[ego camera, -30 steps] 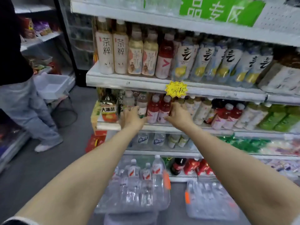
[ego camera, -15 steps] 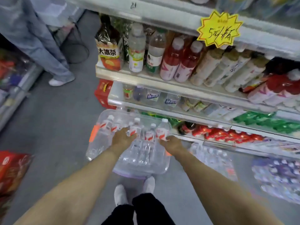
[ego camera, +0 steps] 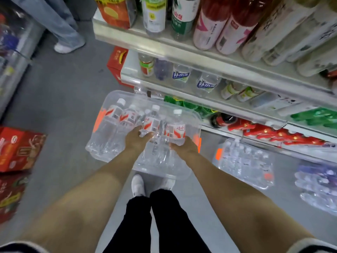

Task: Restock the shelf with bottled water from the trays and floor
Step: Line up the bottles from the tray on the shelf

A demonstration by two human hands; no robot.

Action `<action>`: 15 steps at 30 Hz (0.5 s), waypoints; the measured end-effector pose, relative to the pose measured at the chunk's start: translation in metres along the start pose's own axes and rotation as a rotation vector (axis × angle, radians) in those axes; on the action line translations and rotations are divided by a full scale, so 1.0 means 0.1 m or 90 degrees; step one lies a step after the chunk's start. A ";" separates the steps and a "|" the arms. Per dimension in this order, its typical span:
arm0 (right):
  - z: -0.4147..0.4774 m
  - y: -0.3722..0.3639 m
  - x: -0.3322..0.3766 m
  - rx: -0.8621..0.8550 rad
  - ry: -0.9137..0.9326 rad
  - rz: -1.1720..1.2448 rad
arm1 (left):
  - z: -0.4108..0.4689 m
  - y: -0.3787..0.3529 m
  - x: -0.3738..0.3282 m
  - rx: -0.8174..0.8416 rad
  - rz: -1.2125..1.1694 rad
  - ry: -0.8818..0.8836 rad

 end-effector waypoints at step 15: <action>0.00 -0.18 -0.14 0.114 0.055 0.330 | 0.29 -0.09 0.04 0.037 0.164 0.026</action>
Point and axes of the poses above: each hand's wrist, its own z-axis towards the middle knuckle, its own y-axis out of the back of the hand, x = y × z, the point moved 7 cm from there along z, towards the middle knuckle, and after that the axes turned 7 degrees about x, right-handed, at the moved point
